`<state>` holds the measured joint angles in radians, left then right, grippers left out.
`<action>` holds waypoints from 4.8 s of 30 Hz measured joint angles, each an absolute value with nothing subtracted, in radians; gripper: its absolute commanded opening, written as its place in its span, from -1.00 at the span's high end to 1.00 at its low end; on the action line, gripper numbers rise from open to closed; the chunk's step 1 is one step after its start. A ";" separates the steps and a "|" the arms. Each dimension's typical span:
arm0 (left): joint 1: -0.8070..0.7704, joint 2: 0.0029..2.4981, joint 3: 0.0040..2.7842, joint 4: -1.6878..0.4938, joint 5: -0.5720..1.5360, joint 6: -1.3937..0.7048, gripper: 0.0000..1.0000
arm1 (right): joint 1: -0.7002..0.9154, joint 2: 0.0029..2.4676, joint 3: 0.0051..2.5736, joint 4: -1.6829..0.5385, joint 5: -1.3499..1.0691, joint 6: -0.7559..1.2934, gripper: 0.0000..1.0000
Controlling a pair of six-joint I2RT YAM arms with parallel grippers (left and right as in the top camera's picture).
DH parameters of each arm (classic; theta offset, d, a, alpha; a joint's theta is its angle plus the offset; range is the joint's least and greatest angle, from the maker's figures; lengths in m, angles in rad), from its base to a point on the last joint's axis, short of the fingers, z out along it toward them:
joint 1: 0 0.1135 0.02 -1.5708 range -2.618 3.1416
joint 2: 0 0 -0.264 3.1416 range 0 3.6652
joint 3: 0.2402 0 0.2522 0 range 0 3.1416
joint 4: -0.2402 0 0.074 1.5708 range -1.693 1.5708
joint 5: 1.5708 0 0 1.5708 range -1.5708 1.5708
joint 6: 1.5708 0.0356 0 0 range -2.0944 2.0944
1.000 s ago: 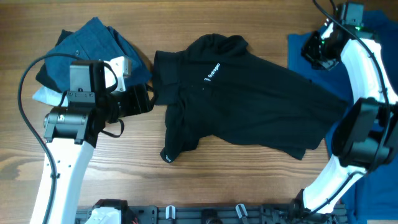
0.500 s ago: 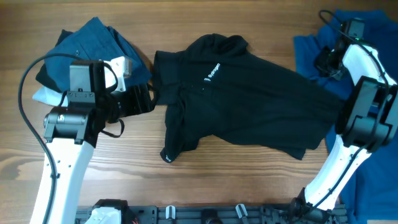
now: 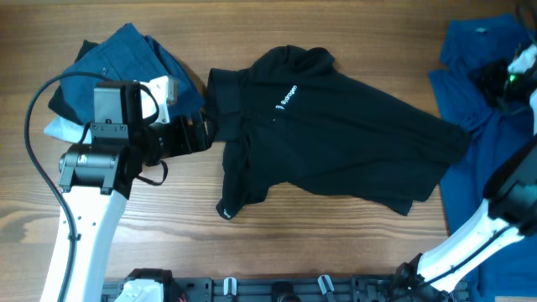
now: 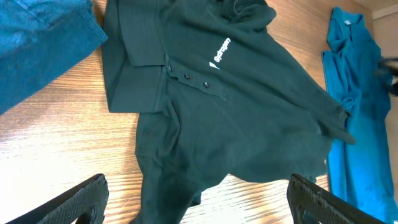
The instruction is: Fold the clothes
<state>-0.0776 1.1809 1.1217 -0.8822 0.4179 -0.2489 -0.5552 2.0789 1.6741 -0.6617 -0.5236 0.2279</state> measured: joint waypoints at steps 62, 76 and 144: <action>0.121 1.542 1.132 -0.419 0.053 -0.316 0.92 | -0.027 1.573 1.671 -1.080 -0.545 0.315 0.17; 0.432 1.967 1.180 -0.205 0.292 -0.336 0.92 | 0.000 1.573 1.670 -1.174 -0.530 0.282 0.13; -0.013 1.906 1.161 -0.722 -0.085 -0.457 0.92 | -0.020 1.657 1.252 -0.968 -0.124 0.317 -0.50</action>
